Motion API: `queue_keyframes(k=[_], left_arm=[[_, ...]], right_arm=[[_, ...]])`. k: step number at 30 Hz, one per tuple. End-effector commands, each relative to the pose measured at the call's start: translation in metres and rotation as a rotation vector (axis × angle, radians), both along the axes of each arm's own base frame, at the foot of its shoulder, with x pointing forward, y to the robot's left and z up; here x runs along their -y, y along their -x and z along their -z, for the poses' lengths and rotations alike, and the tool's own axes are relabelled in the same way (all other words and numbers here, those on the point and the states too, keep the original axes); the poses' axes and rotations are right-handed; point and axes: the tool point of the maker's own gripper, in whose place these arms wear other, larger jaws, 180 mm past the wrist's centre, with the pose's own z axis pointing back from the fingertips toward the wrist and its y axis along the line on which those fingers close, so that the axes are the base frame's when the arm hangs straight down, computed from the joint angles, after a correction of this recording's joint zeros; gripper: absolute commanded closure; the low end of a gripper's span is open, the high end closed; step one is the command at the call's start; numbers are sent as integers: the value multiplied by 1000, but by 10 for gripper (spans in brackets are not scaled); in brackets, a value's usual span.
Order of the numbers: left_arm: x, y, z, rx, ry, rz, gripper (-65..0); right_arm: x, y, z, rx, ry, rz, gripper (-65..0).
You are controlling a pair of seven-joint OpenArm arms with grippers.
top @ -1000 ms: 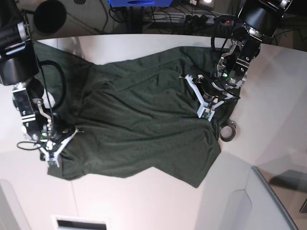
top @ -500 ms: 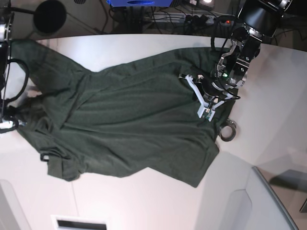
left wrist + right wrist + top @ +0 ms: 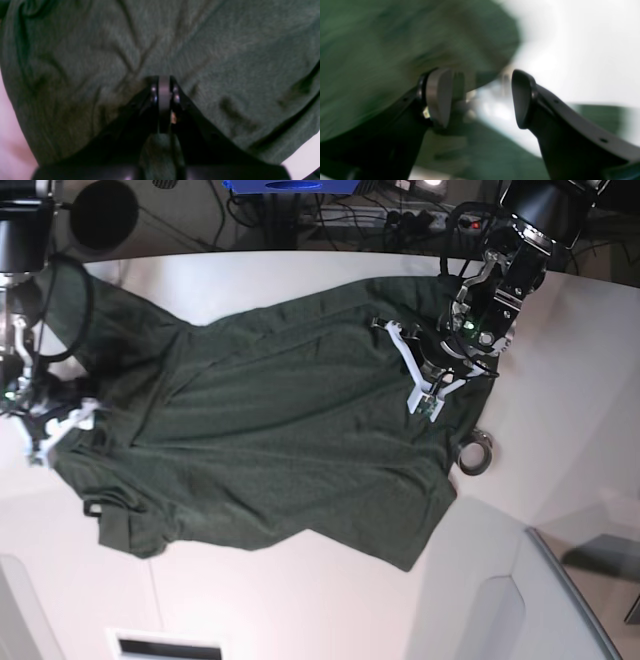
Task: Layout the t-shirt on the table in an organized manner, then fold the t-shirt properly
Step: 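Hold the shirt with both grippers and pull the right gripper away from the left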
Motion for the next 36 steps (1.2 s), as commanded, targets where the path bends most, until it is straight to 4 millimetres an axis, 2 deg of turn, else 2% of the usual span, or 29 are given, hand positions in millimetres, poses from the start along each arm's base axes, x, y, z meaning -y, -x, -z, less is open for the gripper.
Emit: queue_keyframes(k=[1,9,12,15,17,19,26,28,32,33,36], left_arm=[[-1,-12,-9,39,2,-1,0],[-3,-9,-8,32,-1,-1,0],[-3,-8,-7,31,-1,-1,0],[-6,-8,-5,24,-8,-6,0],[-7,-7,-3,20,-12,-8,0],[-8,-6,-1,15,-14,-10,0],[-8,-6,-1,15,-14,-10,0],[-8,-7,-1,16,-14,-10,0],[-8,-7,-2,18,-14,-10,0],[-8,-7,-2,18,-14,-10,0],[-8,-8,-2,19,-14,-10,0]], right_arm=[[25,-17,-18,57,55,28,-365],[27,-32,-10,37,31,45,-365],[20,-35,-1,14,1,55,-363],[5,-38,-3,24,-11,23,-363],[-8,-39,-2,19,-14,-26,-362],[-12,-37,3,9,-18,-37,-362],[-11,-30,12,-25,-25,-35,-357],[-11,-27,14,-32,-25,-36,-309],[-13,-27,14,-33,-30,-39,-78],[-13,-27,14,-32,-31,-46,-44],[-17,-22,16,-43,-41,-86,-17]])
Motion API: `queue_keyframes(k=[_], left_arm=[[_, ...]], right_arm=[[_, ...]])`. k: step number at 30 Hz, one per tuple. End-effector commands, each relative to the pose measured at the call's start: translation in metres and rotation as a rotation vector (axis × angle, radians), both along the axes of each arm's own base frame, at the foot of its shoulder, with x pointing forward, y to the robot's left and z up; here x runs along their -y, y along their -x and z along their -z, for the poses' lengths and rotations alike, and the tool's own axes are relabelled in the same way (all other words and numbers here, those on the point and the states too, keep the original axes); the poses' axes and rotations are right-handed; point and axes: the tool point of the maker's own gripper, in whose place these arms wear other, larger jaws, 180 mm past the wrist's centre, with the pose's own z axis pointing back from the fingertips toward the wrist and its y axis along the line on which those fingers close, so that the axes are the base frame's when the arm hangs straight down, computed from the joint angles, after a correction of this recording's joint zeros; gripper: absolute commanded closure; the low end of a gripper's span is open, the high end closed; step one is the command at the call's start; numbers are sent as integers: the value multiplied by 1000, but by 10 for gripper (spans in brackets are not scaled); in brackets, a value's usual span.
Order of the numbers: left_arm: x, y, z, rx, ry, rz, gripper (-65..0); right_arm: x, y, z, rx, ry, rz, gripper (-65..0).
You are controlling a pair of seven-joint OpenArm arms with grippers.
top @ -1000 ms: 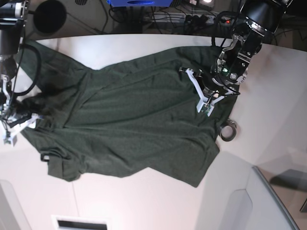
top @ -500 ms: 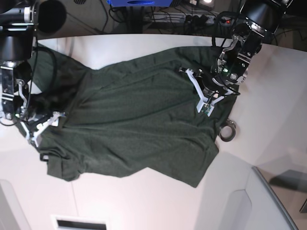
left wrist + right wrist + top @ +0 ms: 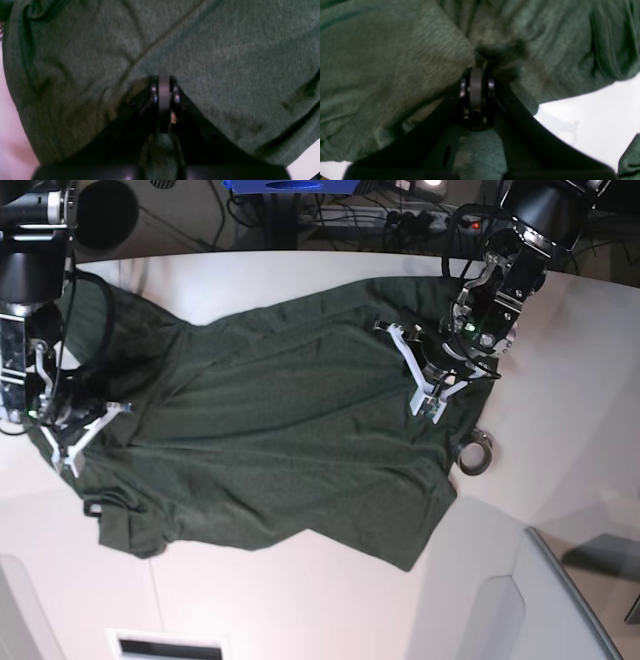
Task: Layout the t-shirt on the table in an organized manner, then fold the t-shirt properly
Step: 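Hold the shirt with both grippers and pull the right gripper away from the left, then release the shirt with the right gripper and move it to the shirt's corner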
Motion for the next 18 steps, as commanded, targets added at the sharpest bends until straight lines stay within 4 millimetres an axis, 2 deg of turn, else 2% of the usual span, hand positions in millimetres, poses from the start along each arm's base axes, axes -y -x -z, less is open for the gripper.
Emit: queue_keyframes(k=[1,6,10,14,18], left_arm=[[-4,-6,-5,14,-9,-3,0],[-4,-6,-5,14,-9,-3,0],[-4,-6,-4,13,-9,-3,0],[-4,-6,-4,12,-10,-3,0],[-4,-7,-5,15,-9,-3,0]], right_arm=[[6,-7,-9,22,8,-7,-14],[20,11,-34,96,30,36,-12],[37,43,-54,102,55,97,-12],[42,81,-58,74,61,157,-12],[33,113,-56,41,58,170,-12]])
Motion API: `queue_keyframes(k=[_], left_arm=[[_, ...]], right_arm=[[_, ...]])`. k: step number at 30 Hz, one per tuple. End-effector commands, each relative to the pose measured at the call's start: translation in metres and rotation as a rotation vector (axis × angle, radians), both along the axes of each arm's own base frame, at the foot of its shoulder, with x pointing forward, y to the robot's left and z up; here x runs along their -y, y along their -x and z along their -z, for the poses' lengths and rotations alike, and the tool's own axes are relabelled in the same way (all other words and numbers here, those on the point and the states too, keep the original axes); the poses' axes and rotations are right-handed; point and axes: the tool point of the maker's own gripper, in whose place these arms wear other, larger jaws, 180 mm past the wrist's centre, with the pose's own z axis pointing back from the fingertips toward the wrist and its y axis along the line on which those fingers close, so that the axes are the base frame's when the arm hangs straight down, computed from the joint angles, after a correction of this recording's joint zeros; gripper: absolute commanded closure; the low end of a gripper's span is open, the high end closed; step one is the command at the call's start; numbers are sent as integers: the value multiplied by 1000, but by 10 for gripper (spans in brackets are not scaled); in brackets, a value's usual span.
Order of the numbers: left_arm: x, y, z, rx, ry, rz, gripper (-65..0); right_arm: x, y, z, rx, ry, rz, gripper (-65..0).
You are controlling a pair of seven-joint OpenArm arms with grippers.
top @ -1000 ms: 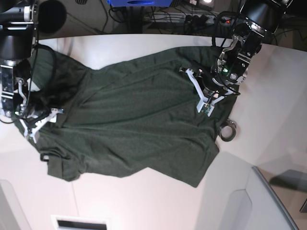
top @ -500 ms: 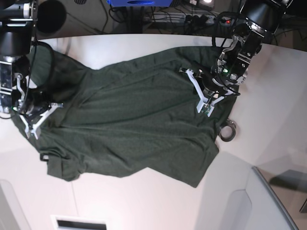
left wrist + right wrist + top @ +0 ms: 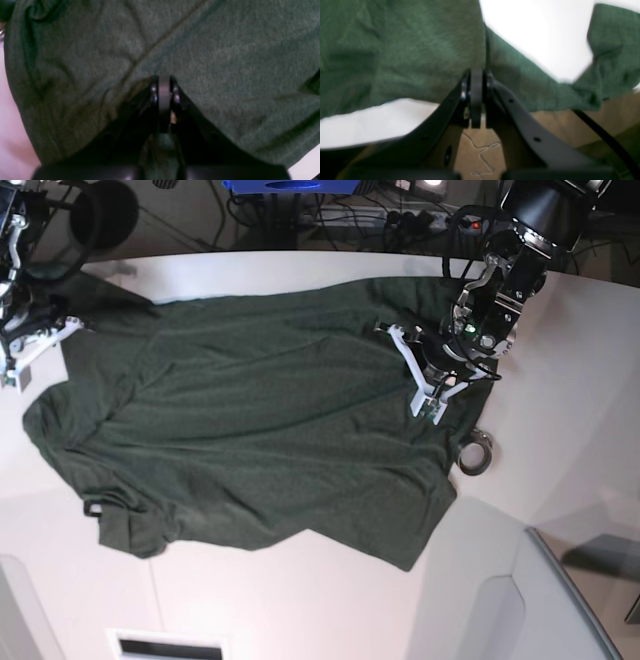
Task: Layout the t-shirt on the table in an organized manner, then fold the t-shirt properly
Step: 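Release the shirt with the right gripper and move it to the shirt's corner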
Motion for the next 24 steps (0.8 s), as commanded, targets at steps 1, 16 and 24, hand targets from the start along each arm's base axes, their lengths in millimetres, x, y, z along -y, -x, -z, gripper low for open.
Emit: queue_keyframes(k=[1,16,24], left_arm=[[-3,-5,-5,13,-8,-1,0],[-11,-13,-9,28,-23,0,0],[-14,-16,-13,41,-31,4,0]], right_arm=[[0,-4,-8,34,10,-7,-12],[-31,46,7,-155,-78,0,-17],[-19,53,-9,-130,-63,104,-15]])
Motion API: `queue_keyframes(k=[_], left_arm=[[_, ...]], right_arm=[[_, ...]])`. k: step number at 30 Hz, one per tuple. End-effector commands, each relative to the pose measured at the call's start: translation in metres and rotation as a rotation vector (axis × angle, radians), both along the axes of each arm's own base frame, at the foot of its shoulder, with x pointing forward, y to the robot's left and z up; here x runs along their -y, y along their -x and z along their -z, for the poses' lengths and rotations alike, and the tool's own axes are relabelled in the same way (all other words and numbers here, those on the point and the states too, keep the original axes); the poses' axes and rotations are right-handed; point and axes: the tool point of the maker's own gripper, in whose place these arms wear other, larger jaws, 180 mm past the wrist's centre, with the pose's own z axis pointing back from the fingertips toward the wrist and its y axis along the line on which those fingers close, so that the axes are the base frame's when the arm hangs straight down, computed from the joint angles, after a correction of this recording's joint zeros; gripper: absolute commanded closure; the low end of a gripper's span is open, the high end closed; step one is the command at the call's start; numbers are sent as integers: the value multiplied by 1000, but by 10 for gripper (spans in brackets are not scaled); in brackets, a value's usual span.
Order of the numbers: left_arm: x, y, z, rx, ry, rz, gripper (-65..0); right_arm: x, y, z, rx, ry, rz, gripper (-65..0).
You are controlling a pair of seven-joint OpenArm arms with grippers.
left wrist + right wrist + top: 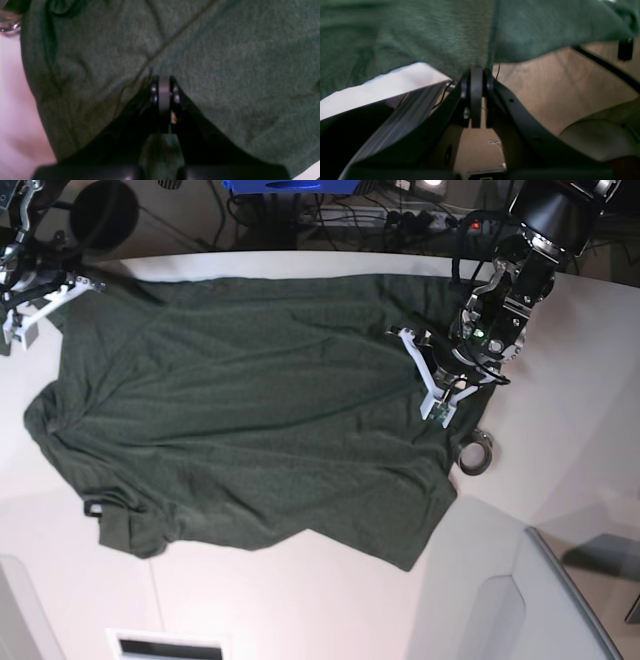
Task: Layout the t-shirt on the table in an organized manner, then fold the t-shirt properly
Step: 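Release the shirt with the right gripper and move it to the shirt's corner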
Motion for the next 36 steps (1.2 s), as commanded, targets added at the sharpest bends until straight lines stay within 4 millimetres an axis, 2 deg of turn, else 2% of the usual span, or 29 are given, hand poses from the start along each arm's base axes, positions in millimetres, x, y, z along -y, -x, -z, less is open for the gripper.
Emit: queue_keyframes(k=[1,3,5,8,10,12,14,16,18,20,22,24,25,27,30,32,36], left_arm=[[-1,-11,-10,42,2,3,0],[-1,-12,-11,45,3,4,0],[0,-13,-12,50,4,4,0],[7,-19,-23,81,19,19,0],[11,-26,-34,113,33,19,0],[9,-36,-46,151,49,-6,0],[10,-46,-54,178,61,-21,0],[21,-63,-61,204,86,-27,0],[32,-76,-61,207,112,-45,0],[43,-92,-63,217,130,-50,0],[52,-102,-62,211,118,-16,0],[61,-108,-56,194,95,25,0],[63,-109,-52,180,82,37,0],[69,-112,-43,155,66,55,0],[64,-111,-34,130,51,45,0],[61,-109,-31,123,45,43,0],[54,-107,-29,115,29,45,0]], right_arm=[[3,-5,-5,22,11,-3,-21],[2,-6,-6,24,10,-4,-39],[5,-6,-7,25,14,2,-113],[32,-4,-18,62,52,103,-249],[45,-12,-29,116,76,158,-266],[50,-34,-43,190,93,163,-255],[45,-72,-47,255,89,94,-249],[29,-107,-33,269,60,-8,-249],[24,-145,-19,309,62,-83,-240],[30,-178,-14,371,83,-108,-198],[42,-209,-18,427,113,-121,-116],[55,-231,-10,404,119,-121,-26],[60,-240,-5,385,115,-116,0],[70,-253,7,348,112,-106,0],[73,-271,11,363,155,-156,0],[69,-275,12,357,172,-197,0],[65,-269,22,315,164,-208,0]])
